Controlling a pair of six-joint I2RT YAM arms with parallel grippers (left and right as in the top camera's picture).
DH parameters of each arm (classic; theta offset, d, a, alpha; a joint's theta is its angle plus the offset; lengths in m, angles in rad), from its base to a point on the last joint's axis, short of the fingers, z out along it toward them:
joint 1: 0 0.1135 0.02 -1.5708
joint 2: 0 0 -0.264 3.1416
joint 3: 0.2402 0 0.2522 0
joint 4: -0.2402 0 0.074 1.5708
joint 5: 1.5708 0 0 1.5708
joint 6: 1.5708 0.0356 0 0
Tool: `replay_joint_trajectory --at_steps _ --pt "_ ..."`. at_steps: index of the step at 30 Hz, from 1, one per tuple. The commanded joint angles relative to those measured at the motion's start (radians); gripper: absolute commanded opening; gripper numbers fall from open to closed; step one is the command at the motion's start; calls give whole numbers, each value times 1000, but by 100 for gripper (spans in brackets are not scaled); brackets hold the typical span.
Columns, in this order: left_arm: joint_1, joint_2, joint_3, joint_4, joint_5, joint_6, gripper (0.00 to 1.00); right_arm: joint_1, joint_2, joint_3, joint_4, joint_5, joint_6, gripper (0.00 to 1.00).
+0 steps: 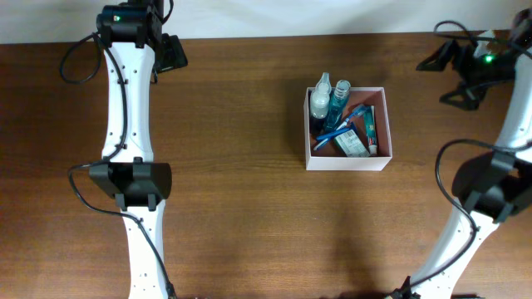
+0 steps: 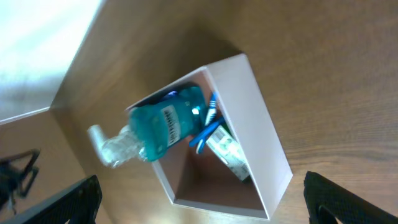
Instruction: Pack container
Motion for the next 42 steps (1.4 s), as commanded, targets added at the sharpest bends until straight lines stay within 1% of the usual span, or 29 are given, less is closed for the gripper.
replay_joint_trajectory --at_steps 1,5,8,11,17,20,27,36,42 --pt "2 5 -3 2 4 -10 99 -8 -199 2 -6 34 -95 99" --pt "2 5 -3 2 4 -10 99 1 -383 0 -6 276 -96 99" --pt "2 5 -3 2 4 -10 99 6 -521 -12 -6 414 -96 99" --pt "2 5 -3 2 4 -10 100 9 -647 -53 -6 418 -134 99" --pt "2 5 -3 2 4 -10 100 14 -917 -261 -6 403 -136 99" --pt "2 5 -3 2 4 -10 100 14 -1021 -323 -6 404 -136 99" --pt "2 5 -3 2 4 -10 100 14 -1130 -330 -5 404 -136 99" --pt "2 5 -3 2 4 -10 99 14 -1170 -330 -6 410 -140 99" --pt "2 5 -3 2 4 -10 99 14 -1240 -335 -6 403 -140 99"
